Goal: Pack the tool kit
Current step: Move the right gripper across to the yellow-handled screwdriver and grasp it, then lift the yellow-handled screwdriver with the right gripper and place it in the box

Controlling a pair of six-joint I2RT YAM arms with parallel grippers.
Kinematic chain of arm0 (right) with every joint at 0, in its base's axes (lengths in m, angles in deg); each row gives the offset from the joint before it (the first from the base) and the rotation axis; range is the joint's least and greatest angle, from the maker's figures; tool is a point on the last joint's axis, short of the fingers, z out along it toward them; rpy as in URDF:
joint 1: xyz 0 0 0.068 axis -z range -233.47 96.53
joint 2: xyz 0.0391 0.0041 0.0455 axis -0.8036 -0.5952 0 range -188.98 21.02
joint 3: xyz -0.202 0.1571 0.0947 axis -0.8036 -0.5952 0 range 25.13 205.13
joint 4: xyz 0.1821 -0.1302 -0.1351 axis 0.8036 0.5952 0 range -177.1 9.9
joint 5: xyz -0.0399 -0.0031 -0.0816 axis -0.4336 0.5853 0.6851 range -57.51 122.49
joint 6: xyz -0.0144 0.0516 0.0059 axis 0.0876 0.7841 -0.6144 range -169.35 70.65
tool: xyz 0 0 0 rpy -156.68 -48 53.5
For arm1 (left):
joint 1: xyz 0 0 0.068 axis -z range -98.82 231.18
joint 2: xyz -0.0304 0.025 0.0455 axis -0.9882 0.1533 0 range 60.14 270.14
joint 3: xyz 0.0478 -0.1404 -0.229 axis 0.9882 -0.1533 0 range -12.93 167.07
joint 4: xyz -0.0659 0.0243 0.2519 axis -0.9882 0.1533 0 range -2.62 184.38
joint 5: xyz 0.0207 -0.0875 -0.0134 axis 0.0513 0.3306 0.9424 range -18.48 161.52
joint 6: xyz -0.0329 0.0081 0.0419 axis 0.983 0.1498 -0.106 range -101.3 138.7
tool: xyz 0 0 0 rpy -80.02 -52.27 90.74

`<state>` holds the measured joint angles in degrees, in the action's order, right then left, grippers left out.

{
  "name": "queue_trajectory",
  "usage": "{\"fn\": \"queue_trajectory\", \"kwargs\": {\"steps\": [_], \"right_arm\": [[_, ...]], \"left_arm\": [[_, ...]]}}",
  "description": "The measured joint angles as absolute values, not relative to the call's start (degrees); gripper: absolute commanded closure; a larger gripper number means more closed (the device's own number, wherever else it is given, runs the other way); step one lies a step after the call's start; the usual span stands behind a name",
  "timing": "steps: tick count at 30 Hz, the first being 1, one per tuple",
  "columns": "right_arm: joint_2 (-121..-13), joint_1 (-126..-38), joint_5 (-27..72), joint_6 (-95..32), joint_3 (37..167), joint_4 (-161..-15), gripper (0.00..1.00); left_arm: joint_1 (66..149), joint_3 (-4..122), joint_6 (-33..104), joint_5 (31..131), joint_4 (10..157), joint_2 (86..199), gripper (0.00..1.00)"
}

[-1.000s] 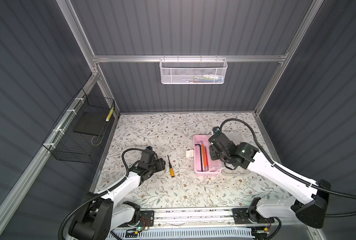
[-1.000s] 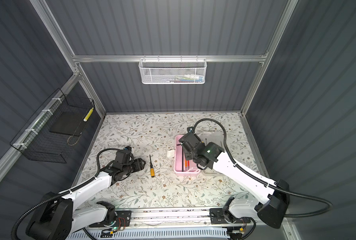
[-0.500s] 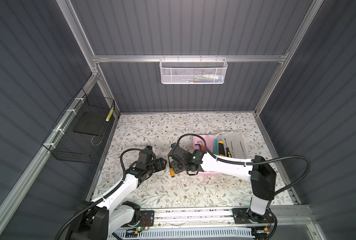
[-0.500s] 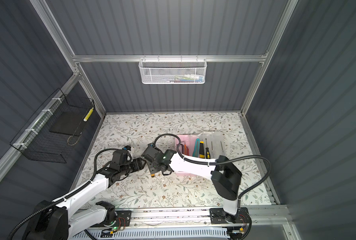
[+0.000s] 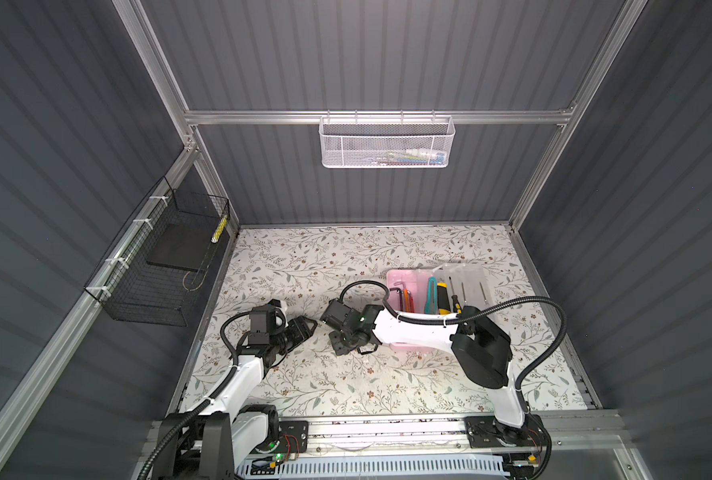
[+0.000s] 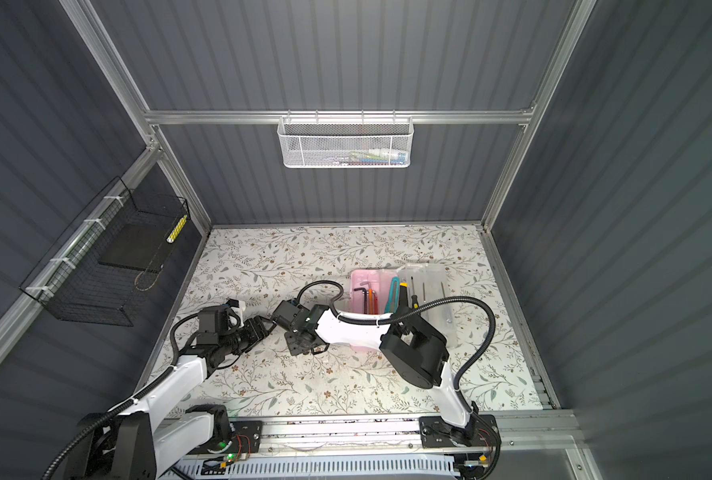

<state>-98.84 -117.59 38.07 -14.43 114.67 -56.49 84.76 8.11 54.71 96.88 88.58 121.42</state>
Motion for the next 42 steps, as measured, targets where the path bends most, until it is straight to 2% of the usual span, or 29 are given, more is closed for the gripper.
{"fn": "queue_trajectory", "kwargs": {"steps": [22, 28, 32, 38, 42], "right_arm": [[-104.1, -117.5, 40.0, -15.1, 118.2, -52.9, 0.69], [-104.1, -117.5, 40.0, -15.3, 118.2, -52.8, 0.79], [-104.1, -117.5, 40.0, -15.5, 118.2, -52.8, 1.0], [-103.0, -117.5, 40.9, -16.2, 117.2, -52.9, 1.0], [-96.1, -117.3, 42.4, -16.9, 112.2, -52.7, 1.0]], "left_arm": [[84.8, 8.1, 53.2, 96.6, 89.7, 119.7, 0.33], [84.8, 8.1, 52.9, 96.2, 90.1, 119.7, 0.33], [84.8, 8.1, 52.7, 95.7, 90.6, 119.6, 0.34], [84.8, 8.4, 52.3, 95.3, 92.1, 118.0, 0.34], [84.7, 8.6, 52.3, 95.1, 92.3, 117.2, 0.34]]}}
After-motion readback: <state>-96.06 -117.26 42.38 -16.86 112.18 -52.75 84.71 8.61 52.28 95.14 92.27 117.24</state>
